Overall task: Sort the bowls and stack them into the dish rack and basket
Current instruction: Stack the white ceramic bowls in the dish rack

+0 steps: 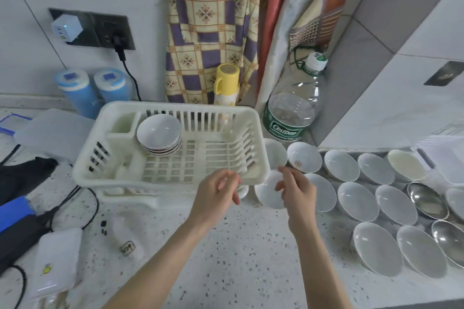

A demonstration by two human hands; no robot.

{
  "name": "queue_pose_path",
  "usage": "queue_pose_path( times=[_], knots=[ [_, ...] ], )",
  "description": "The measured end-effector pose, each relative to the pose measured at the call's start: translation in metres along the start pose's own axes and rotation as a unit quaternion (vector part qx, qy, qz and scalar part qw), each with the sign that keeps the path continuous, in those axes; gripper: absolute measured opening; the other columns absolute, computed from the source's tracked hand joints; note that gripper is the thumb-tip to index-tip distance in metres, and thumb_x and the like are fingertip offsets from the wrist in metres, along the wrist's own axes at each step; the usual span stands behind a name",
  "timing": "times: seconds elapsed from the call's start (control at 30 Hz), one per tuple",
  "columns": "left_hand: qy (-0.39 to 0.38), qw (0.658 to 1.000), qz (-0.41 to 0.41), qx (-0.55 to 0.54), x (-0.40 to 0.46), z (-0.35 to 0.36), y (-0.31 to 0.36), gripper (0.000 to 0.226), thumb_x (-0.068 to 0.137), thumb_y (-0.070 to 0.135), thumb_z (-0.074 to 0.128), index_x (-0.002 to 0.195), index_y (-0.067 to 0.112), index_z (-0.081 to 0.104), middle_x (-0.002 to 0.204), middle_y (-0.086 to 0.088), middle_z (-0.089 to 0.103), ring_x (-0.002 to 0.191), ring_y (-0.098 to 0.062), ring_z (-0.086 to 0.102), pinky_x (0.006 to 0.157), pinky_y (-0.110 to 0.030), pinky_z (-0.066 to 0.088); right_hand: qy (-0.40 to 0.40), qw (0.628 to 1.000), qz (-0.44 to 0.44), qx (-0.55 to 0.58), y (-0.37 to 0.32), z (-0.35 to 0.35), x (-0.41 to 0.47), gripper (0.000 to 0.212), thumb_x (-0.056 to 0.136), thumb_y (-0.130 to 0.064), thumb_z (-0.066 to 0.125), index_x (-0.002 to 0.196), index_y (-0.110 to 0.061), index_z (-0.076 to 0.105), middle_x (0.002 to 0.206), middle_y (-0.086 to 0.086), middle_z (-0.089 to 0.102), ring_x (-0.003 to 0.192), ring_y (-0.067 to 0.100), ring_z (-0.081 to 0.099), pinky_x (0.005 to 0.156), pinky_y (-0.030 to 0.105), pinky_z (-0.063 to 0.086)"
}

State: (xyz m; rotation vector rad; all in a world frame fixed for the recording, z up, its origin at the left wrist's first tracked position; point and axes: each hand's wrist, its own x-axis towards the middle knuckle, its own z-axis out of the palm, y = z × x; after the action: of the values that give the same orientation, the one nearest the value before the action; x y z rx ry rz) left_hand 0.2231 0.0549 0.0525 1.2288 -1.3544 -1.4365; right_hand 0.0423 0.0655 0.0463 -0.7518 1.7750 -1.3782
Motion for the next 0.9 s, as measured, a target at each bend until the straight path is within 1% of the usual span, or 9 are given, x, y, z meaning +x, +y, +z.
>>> queue_pose_path(
  times=[0.1,0.2,0.3,0.37,0.47,0.6,0.67,0.73,0.9],
  knots=[
    [-0.02,0.993,-0.114,0.004,0.002,0.045,-0.02,0.022,0.096,0.03,0.054,0.081,0.02,0.067,0.058,-0.003,0.067,0.039,-0.009,0.037,0.041,-0.018,0.03,0.027,0.991,0.114,0.064,0.023,-0.039,0.012,0.017,0.092,-0.021,0.06,0.082,-0.017,0.073,0.057,0.002,0.057,0.037,0.009,0.032,0.036,0.019,0.026],
    [-0.019,0.968,-0.249,0.011,0.012,0.079,-0.039,0.026,0.094,0.03,0.053,0.097,0.007,0.066,0.063,-0.006,0.071,0.037,-0.01,0.034,0.037,-0.018,0.023,0.013,0.969,0.222,0.105,0.05,-0.07,0.023,0.018,0.091,-0.021,0.061,0.083,-0.009,0.071,0.059,0.005,0.056,0.034,0.008,0.027,0.033,0.016,0.02],
    [-0.041,0.935,-0.352,0.016,0.023,0.106,-0.058,0.033,0.095,0.035,0.049,0.108,0.006,0.059,0.071,-0.009,0.075,0.037,-0.011,0.034,0.036,-0.017,0.018,-0.035,0.943,0.316,0.099,0.071,-0.095,0.034,0.034,0.092,-0.036,0.06,0.093,-0.004,0.069,0.055,0.003,0.063,0.035,0.007,0.031,0.032,0.016,0.02],
    [-0.024,0.923,-0.384,-0.015,0.028,0.121,-0.069,0.028,0.098,0.035,0.048,0.112,0.011,0.052,0.075,-0.012,0.076,0.036,-0.01,0.036,0.034,-0.017,0.018,-0.056,0.93,0.353,0.088,0.08,-0.108,0.043,0.04,0.092,-0.044,0.058,0.097,-0.005,0.066,0.061,0.005,0.07,0.037,0.008,0.032,0.033,0.016,0.021],
    [0.047,0.921,-0.374,-0.104,0.037,0.137,-0.083,0.021,0.099,0.026,0.05,0.117,0.014,0.049,0.083,-0.017,0.076,0.039,-0.011,0.037,0.033,-0.018,0.02,-0.044,0.93,0.36,0.068,0.083,-0.118,0.056,0.033,0.092,-0.044,0.057,0.101,-0.012,0.057,0.073,0.011,0.076,0.038,0.011,0.033,0.035,0.016,0.021],
    [0.102,0.929,-0.336,-0.119,0.044,0.149,-0.093,0.023,0.098,0.013,0.048,0.119,0.022,0.044,0.092,-0.023,0.073,0.041,-0.013,0.04,0.036,-0.018,0.023,-0.036,0.935,0.349,0.044,0.085,-0.121,0.068,0.031,0.094,-0.041,0.055,0.111,-0.014,0.054,0.086,0.014,0.076,0.042,0.014,0.039,0.039,0.019,0.025],
    [0.107,0.929,-0.331,-0.127,0.045,0.151,-0.096,0.022,0.098,0.008,0.047,0.113,0.023,0.045,0.088,-0.022,0.073,0.043,-0.013,0.04,0.037,-0.018,0.024,-0.039,0.935,0.352,0.028,0.088,-0.121,0.071,0.034,0.094,-0.04,0.055,0.117,-0.015,0.052,0.093,0.014,0.075,0.047,0.016,0.041,0.041,0.021,0.028],
    [0.116,0.93,-0.325,-0.128,0.044,0.152,-0.098,0.027,0.094,0.001,0.045,0.108,0.025,0.048,0.083,-0.021,0.075,0.044,-0.013,0.038,0.038,-0.019,0.023,-0.036,0.936,0.35,0.019,0.09,-0.122,0.074,0.032,0.094,-0.037,0.054,0.117,-0.015,0.05,0.097,0.014,0.074,0.051,0.017,0.042,0.044,0.023,0.028],
    [0.163,0.931,-0.308,-0.112,0.035,0.15,-0.103,0.04,0.088,-0.004,0.039,0.12,0.018,0.05,0.077,-0.023,0.075,0.039,-0.011,0.032,0.034,-0.019,0.019,-0.017,0.946,0.323,0.029,0.095,-0.124,0.08,0.024,0.095,-0.027,0.05,0.115,-0.014,0.048,0.095,0.011,0.071,0.054,0.019,0.042,0.048,0.024,0.028]
  ],
)
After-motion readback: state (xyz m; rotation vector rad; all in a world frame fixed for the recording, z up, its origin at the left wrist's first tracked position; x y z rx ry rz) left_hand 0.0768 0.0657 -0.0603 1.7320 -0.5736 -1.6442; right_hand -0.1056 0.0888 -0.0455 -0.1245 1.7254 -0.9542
